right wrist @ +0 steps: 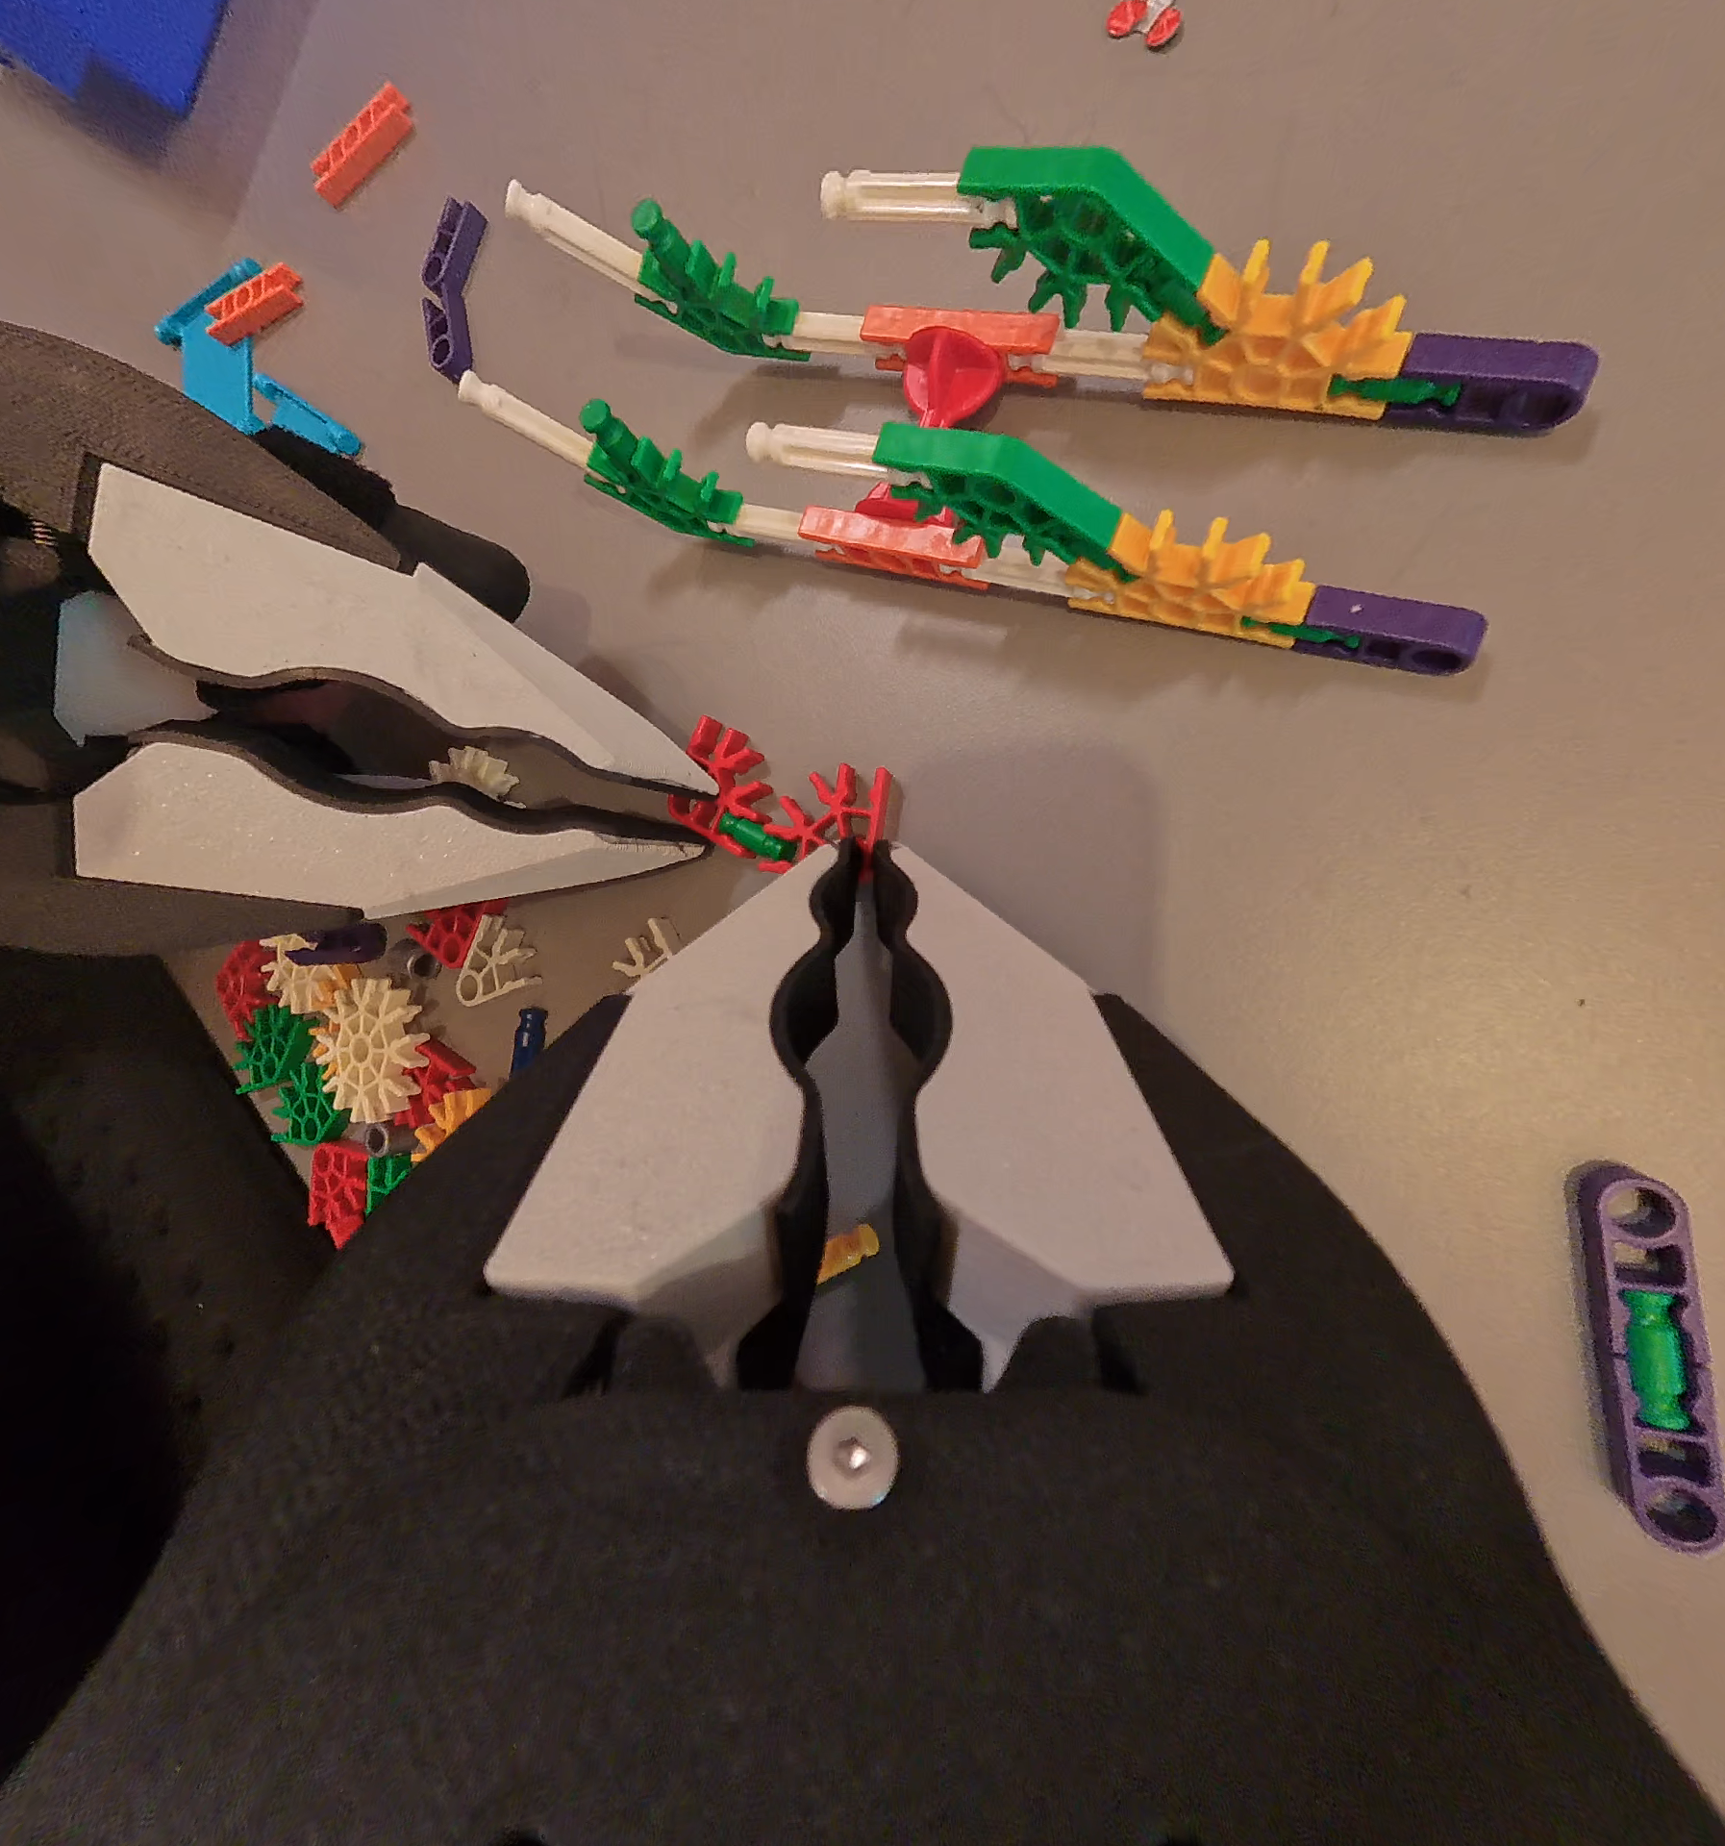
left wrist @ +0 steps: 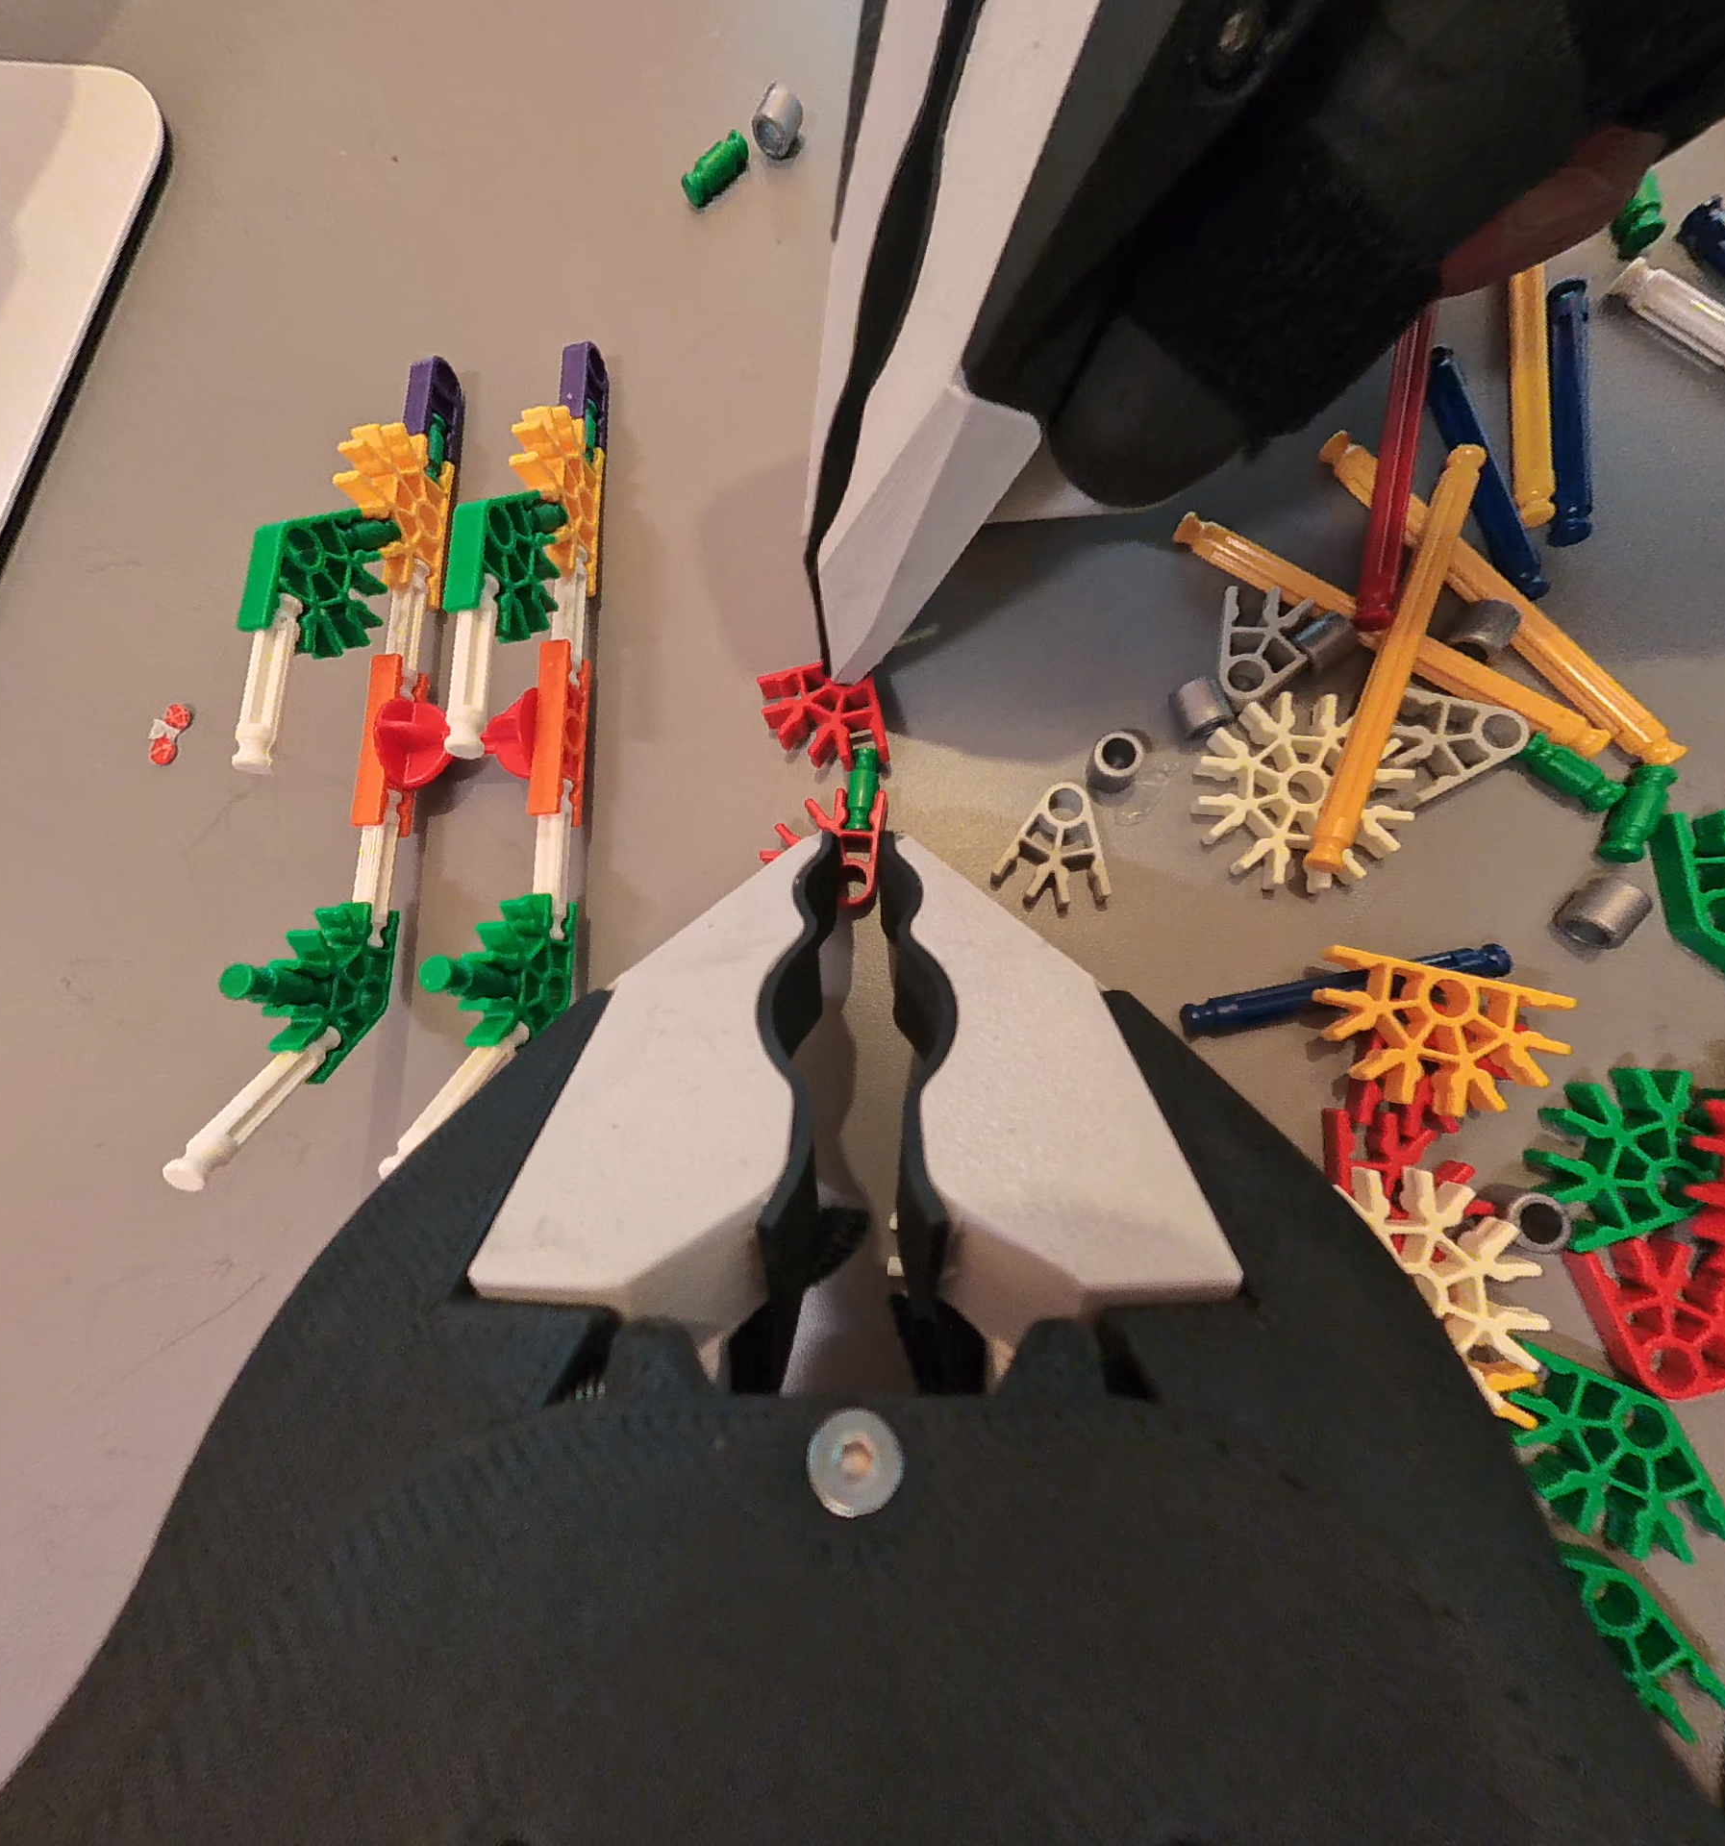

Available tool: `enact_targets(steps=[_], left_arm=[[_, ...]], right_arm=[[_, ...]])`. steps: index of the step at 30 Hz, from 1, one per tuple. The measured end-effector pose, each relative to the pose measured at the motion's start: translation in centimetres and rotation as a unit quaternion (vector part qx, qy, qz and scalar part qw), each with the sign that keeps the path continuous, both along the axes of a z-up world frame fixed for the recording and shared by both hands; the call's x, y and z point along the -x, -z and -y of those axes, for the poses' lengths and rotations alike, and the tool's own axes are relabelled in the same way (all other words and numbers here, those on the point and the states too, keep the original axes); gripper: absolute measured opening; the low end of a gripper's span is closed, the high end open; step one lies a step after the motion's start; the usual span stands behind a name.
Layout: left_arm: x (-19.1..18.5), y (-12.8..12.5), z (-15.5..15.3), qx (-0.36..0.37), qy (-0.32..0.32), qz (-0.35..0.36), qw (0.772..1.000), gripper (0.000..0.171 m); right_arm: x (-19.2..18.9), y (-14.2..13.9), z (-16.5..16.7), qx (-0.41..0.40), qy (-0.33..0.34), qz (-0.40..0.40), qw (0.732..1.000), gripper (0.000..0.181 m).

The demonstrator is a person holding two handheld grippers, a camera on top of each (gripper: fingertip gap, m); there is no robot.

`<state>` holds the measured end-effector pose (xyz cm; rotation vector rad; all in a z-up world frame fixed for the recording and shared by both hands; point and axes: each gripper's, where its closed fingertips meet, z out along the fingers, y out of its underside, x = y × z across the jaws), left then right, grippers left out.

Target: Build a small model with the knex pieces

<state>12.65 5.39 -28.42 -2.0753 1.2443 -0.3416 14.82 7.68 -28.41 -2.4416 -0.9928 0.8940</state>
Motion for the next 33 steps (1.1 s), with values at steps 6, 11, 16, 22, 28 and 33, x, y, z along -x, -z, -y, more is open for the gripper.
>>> enact_targets(steps=[6, 11, 16, 22, 28, 33], left_arm=[[0.0, 0.0, -0.1, -0.002, -0.002, 0.000, 1.000, 0.005], [-0.1, 0.0, -0.1, -0.002, 0.000, -0.001, 1.000, 0.005], [-0.1, 0.0, -0.1, -0.001, 0.000, -0.001, 1.000, 0.005], [-0.1, 0.0, -0.1, 0.000, 0.001, -0.002, 1.000, 0.005], [-0.1, 0.0, -0.1, -0.001, -0.001, -0.002, 1.000, 0.005], [0.0, 0.1, -0.2, -0.001, -0.001, -0.003, 1.000, 0.005]], right_arm=[[0.0, 0.0, 0.6, 0.010, 0.028, 0.008, 1.000, 0.000], [-0.2, 0.0, 0.4, 0.001, 0.032, 0.028, 0.999, 0.003], [0.0, -1.7, 0.1, -0.021, 0.020, 0.015, 0.999, 0.010], [1.1, -1.1, 0.7, -0.018, -0.038, 0.025, 0.999, 0.000], [1.3, -0.4, 0.9, -0.022, -0.051, 0.042, 0.998, 0.000], [1.2, -0.4, 1.2, -0.073, -0.072, 0.073, 0.992, 0.000]])
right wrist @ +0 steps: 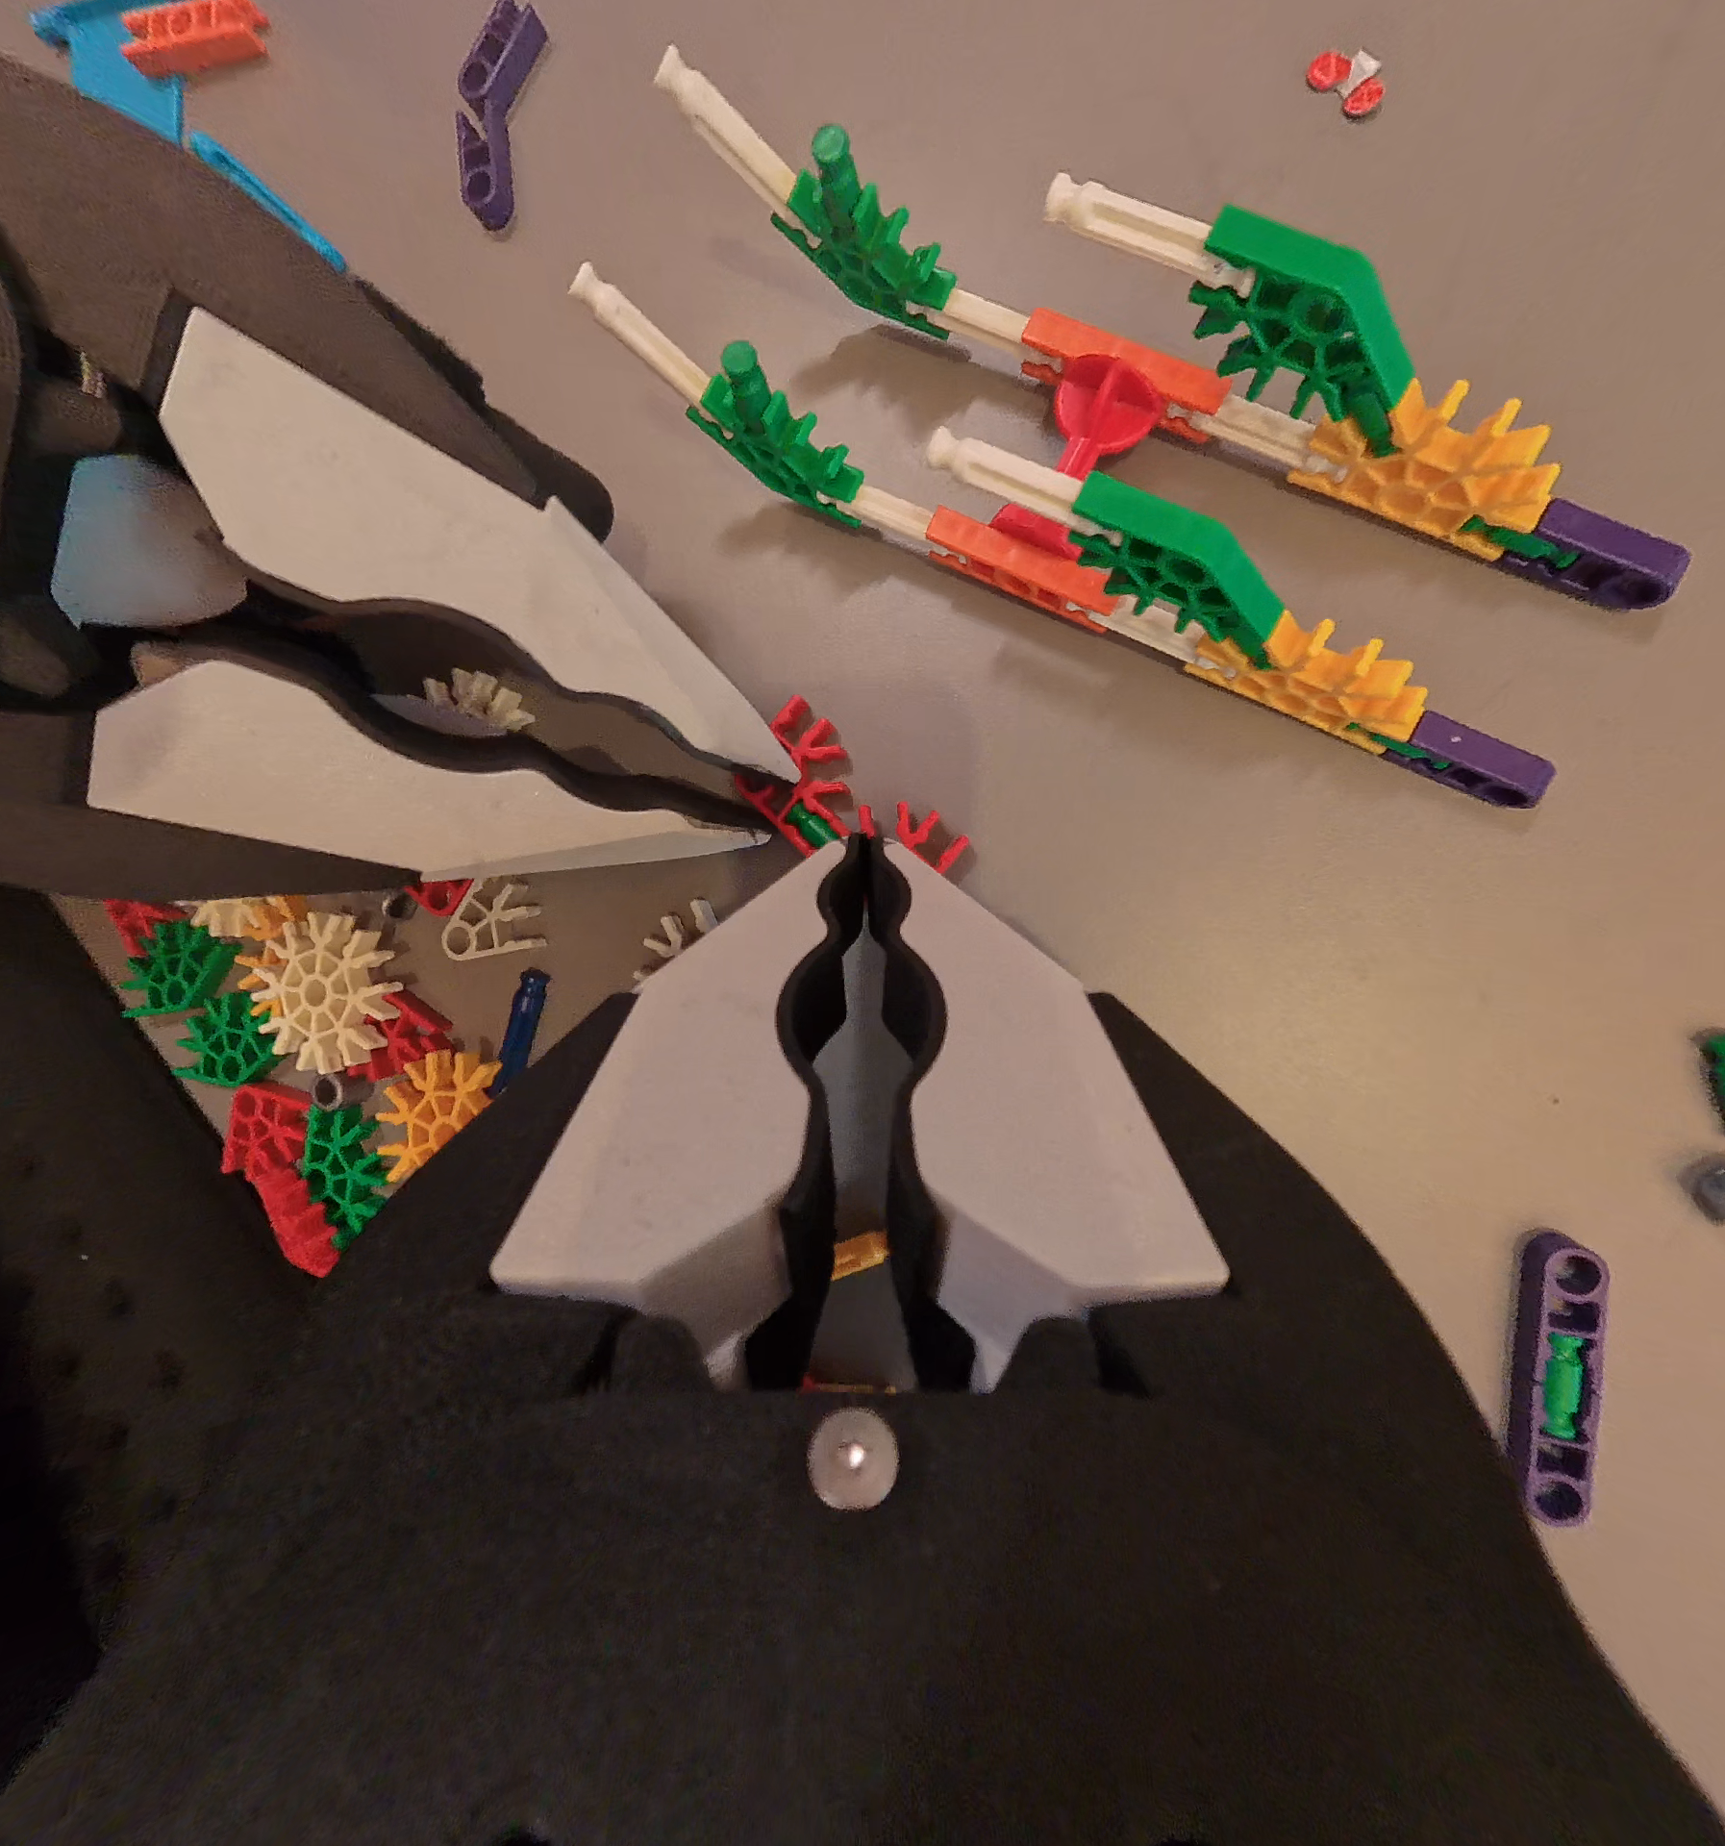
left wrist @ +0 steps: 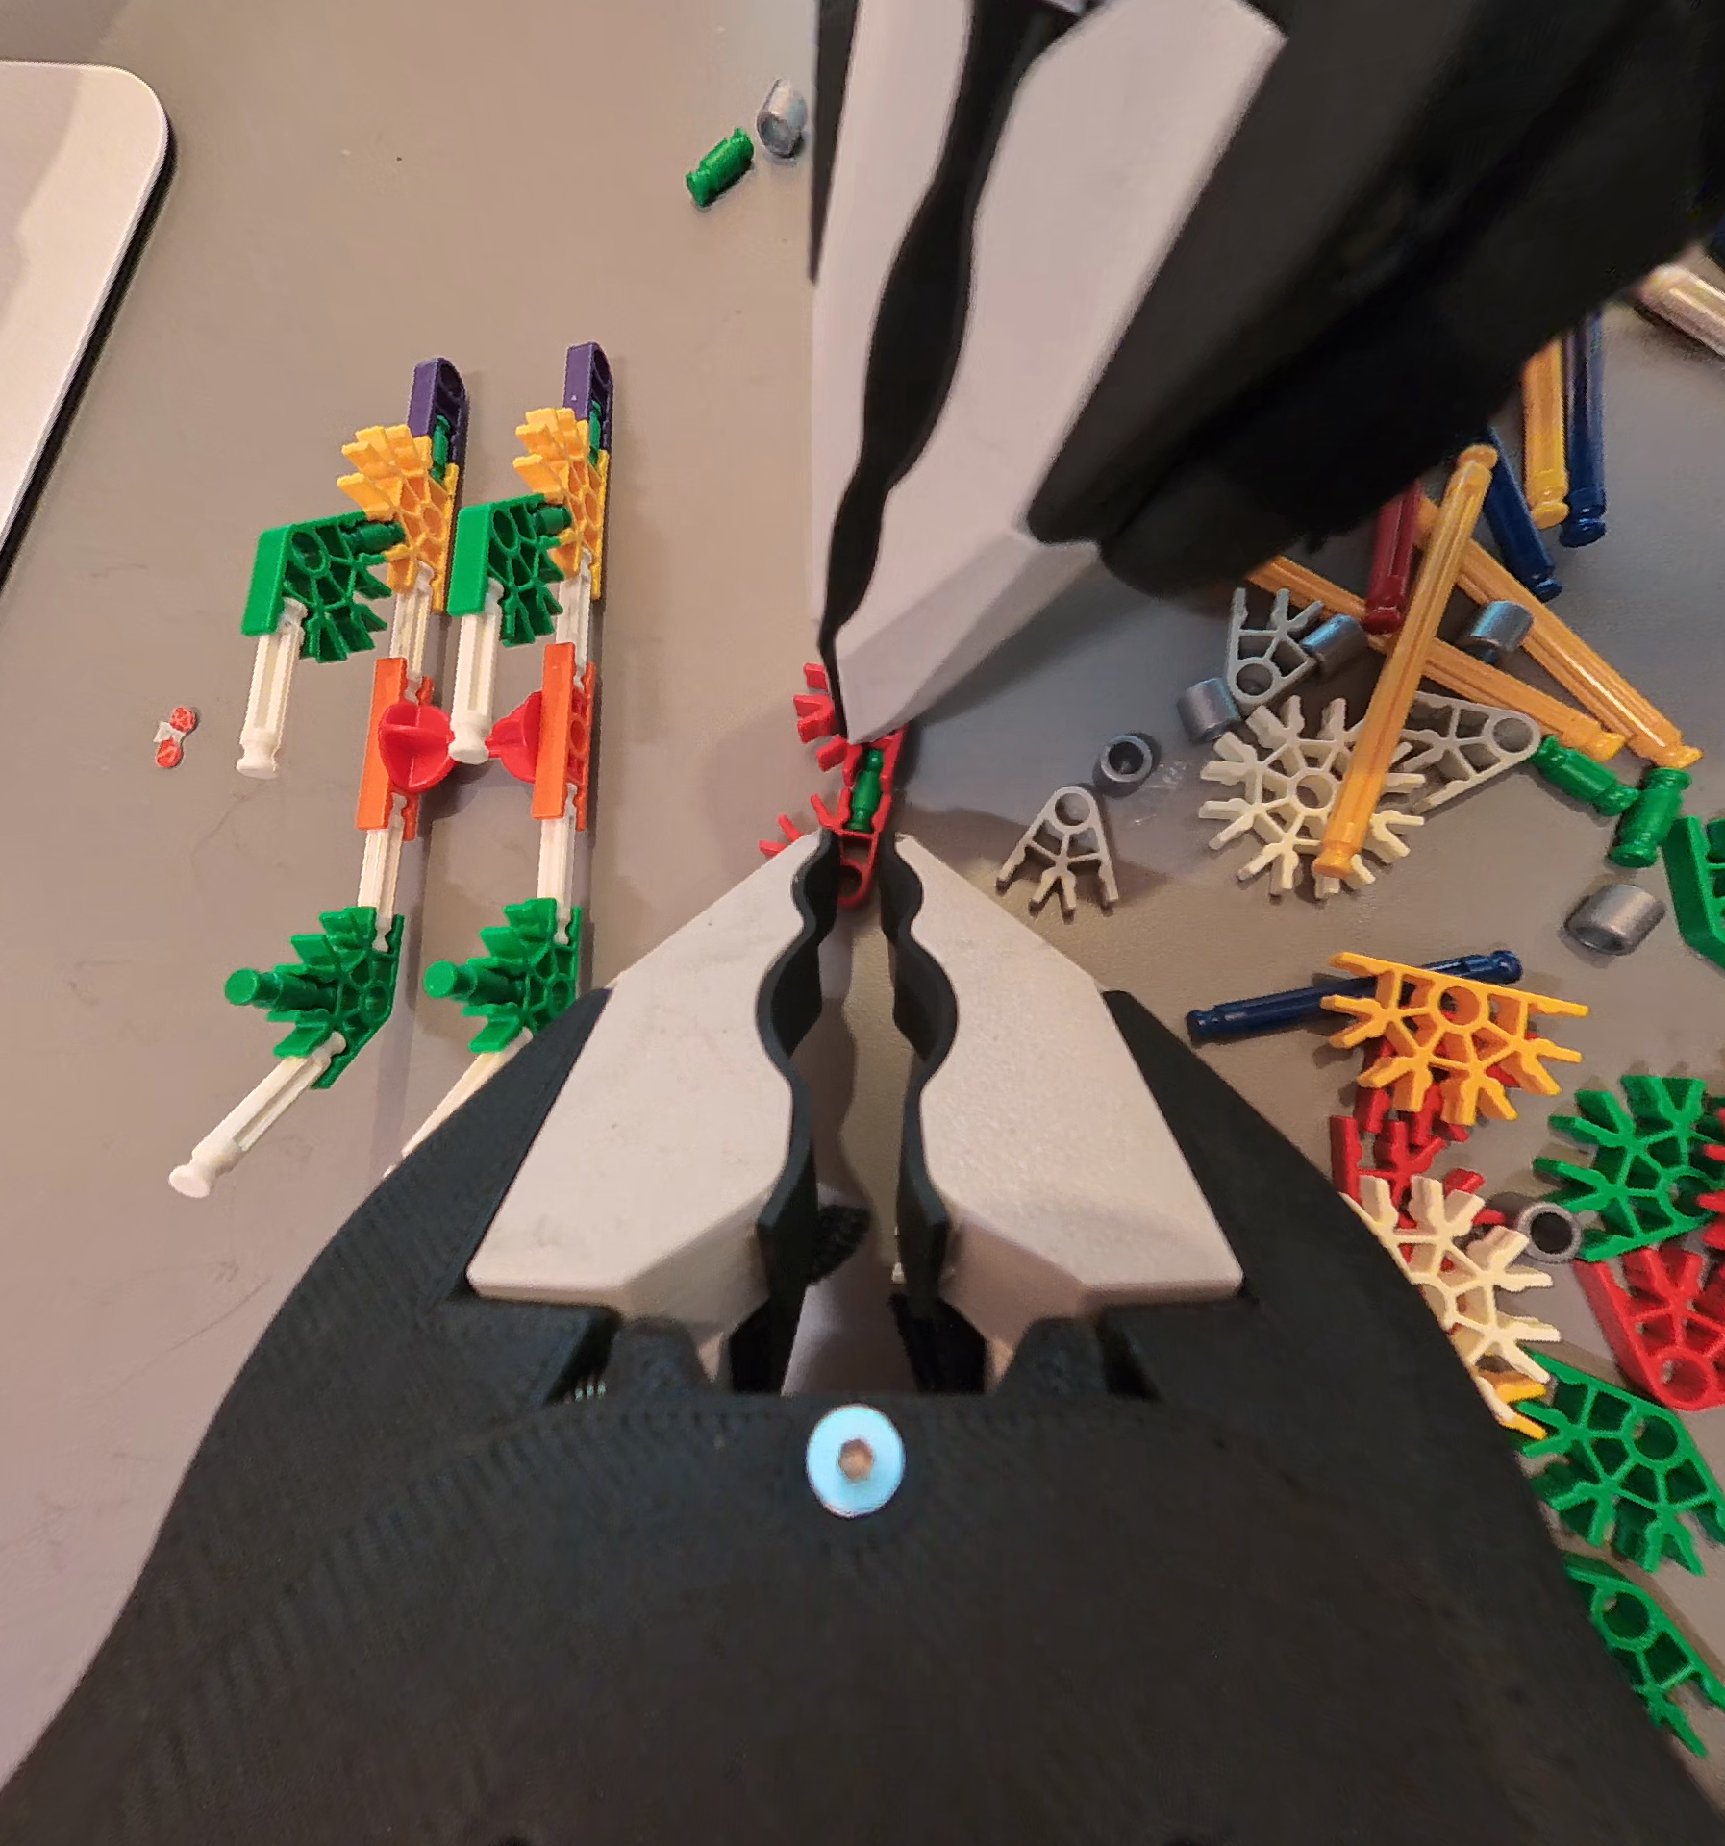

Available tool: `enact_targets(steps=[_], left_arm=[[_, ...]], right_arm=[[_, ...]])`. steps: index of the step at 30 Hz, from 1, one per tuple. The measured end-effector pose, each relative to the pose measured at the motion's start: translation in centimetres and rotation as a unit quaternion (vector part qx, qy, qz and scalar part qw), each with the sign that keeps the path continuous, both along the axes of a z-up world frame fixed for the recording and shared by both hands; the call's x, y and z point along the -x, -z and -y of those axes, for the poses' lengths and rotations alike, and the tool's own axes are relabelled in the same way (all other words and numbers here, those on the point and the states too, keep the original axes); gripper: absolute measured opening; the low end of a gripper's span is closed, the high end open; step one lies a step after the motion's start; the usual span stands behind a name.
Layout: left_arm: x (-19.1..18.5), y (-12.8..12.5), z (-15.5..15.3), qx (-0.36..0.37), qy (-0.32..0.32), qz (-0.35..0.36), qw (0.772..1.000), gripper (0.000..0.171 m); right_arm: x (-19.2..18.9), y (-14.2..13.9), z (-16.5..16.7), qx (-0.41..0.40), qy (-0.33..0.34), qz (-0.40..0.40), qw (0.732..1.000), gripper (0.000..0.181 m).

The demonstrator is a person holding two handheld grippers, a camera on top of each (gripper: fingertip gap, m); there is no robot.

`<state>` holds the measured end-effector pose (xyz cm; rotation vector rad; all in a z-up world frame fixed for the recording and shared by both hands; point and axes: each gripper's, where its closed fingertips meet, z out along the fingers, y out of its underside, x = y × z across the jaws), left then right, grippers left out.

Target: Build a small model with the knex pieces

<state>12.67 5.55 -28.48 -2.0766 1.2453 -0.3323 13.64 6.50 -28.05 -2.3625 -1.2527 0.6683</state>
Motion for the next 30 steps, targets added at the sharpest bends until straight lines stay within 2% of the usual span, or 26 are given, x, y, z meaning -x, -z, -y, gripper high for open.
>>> enact_targets(steps=[9, 15, 18, 22, 26, 30], left_arm=[[0.0, 0.0, 0.1, -0.001, 0.004, -0.002, 1.000, 0.006], [0.0, 0.0, 0.2, 0.000, -0.001, 0.001, 1.000, 0.005], [0.1, 0.0, 0.2, 0.006, -0.007, 0.000, 1.000, 0.005], [0.7, -0.8, 0.6, 0.011, -0.020, 0.021, 1.000, 0.012], [1.5, -1.1, 0.6, 0.006, -0.034, 0.019, 0.999, 0.020], [1.5, -1.5, 0.5, 0.002, -0.047, 0.016, 0.999, 0.028]], right_arm=[[0.0, 0.3, 0.3, -0.119, -0.048, 0.072, 0.989, 0.000], [0.0, 0.4, 0.3, -0.122, -0.067, 0.099, 0.985, 0.000], [-0.4, 0.0, 0.2, -0.059, -0.036, 0.071, 0.995, 0.000], [-2.3, -2.8, 0.0, -0.068, -0.001, 0.027, 0.997, 0.007], [-4.6, -2.3, -0.1, -0.068, -0.006, 0.048, 0.996, 0.018], [-7.5, -4.0, -1.1, -0.066, 0.051, 0.005, 0.996, 0.022]])
